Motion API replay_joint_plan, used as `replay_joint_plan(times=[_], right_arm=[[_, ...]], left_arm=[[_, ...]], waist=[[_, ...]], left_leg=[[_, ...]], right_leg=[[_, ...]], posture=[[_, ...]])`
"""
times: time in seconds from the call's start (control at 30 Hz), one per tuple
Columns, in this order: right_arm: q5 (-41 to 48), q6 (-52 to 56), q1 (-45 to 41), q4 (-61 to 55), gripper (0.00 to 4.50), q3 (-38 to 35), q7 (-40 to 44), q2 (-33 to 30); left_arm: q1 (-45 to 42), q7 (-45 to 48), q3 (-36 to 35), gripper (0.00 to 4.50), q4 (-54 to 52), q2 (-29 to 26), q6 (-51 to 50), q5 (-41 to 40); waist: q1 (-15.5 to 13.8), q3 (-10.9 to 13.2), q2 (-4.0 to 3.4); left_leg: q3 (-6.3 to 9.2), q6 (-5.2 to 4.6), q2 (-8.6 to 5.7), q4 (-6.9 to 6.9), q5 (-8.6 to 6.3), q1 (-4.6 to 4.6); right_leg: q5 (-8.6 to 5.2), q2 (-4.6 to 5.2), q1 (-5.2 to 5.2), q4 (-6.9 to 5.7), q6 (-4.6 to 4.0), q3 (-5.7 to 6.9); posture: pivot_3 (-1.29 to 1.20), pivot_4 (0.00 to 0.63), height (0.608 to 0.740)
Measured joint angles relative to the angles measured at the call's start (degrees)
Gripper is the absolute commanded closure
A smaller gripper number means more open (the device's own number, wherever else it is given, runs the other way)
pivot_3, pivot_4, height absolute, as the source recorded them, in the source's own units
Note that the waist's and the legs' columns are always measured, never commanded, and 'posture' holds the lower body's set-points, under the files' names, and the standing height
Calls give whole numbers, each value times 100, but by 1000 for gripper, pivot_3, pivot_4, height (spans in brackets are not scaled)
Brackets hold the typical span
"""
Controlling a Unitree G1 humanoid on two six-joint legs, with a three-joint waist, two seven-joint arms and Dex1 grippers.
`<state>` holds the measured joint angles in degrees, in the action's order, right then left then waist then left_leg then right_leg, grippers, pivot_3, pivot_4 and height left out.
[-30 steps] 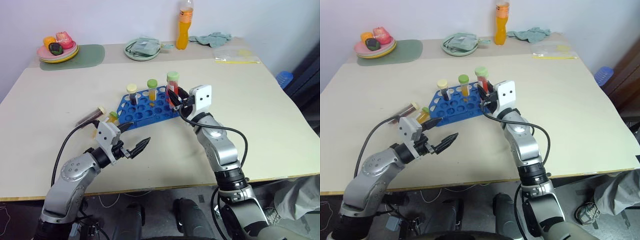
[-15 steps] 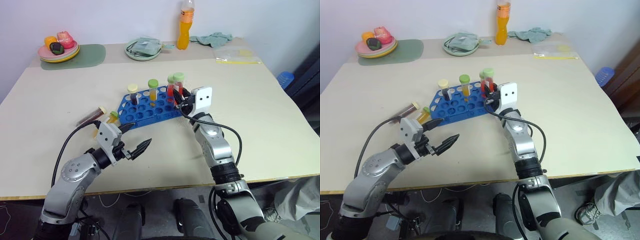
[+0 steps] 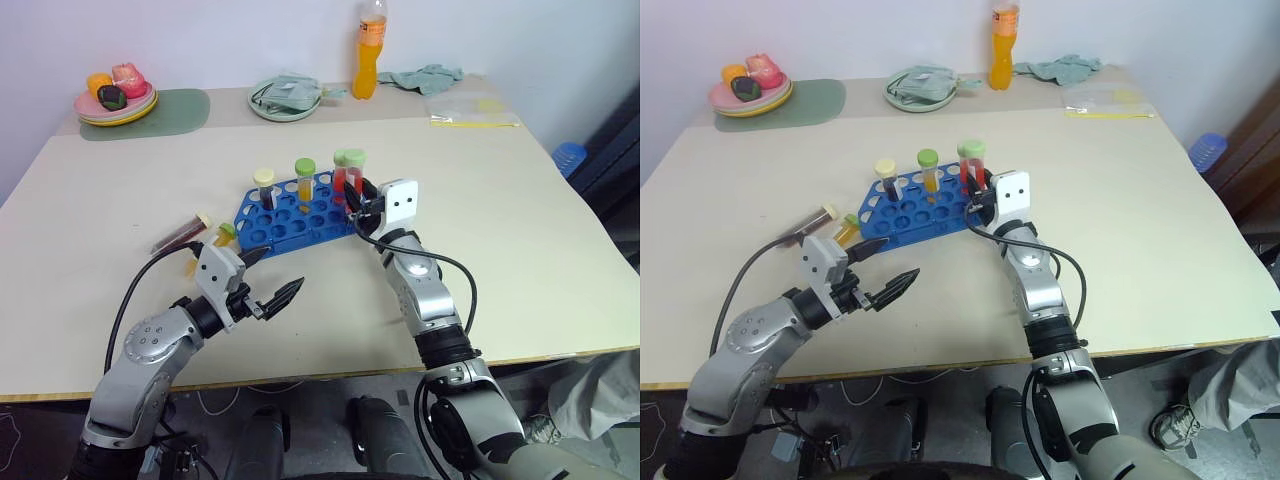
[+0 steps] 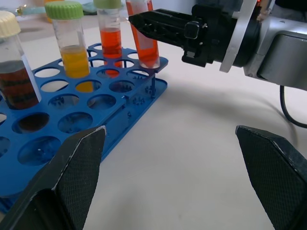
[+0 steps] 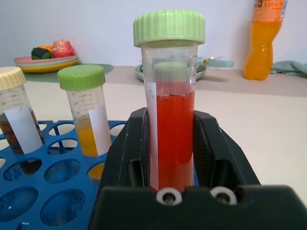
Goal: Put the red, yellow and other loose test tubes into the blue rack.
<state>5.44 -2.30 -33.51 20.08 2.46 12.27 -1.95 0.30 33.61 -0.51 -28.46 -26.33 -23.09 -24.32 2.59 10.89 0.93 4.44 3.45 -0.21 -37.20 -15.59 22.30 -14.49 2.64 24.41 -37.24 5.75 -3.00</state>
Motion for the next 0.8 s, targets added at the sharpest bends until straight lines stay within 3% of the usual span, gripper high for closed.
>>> replay_joint_plan(times=[0.13,0.23,0.33,0.47,0.6,0.7,0.8], right_arm=[[6,-132,1,6,404,1,48,43],[26,-150,23,-210,404,16,156,20],[39,-84,43,-619,404,44,304,-106],[43,137,176,-1167,404,45,632,-528],[75,381,332,-1488,404,42,984,-872],[247,665,454,-1849,404,164,1606,-1349],[518,1064,680,-2362,404,359,2464,-1914]], left_arm=[[-4,-112,-47,0,-53,4,-48,-8],[-123,-283,-269,0,-90,-13,-349,-180],[-495,-527,-678,0,-67,-368,-1245,-513],[-1103,-664,-936,0,30,-1599,-2546,-544],[-2227,-590,-929,0,624,-2339,-4084,-727],[-3579,-111,-3,0,1398,-3290,-5363,-818],[-4829,262,770,0,2234,-3329,-6083,-814]], waist=[[-3,0,0],[-6,1,-2],[-8,1,-1],[0,3,1],[0,7,-2],[11,15,6],[-2,16,4]], left_leg=[[0,0,0,0,0,0],[2,0,0,0,0,0],[6,0,-1,-2,0,1],[8,0,-2,0,0,2],[8,0,-4,1,0,0],[10,0,-6,4,0,2],[8,-1,-8,4,0,4]], right_leg=[[0,1,0,0,0,0],[0,0,0,-1,0,0],[0,0,0,-2,0,3],[-1,-2,-1,0,1,4],[-1,-2,-2,-1,2,6],[-2,-3,-2,4,3,7],[-8,-1,-4,5,10,7]], posture=[[0,150,740],[0,150,740],[0,150,740],[0,150,740],[0,150,740],[0,150,740],[0,150,740]])
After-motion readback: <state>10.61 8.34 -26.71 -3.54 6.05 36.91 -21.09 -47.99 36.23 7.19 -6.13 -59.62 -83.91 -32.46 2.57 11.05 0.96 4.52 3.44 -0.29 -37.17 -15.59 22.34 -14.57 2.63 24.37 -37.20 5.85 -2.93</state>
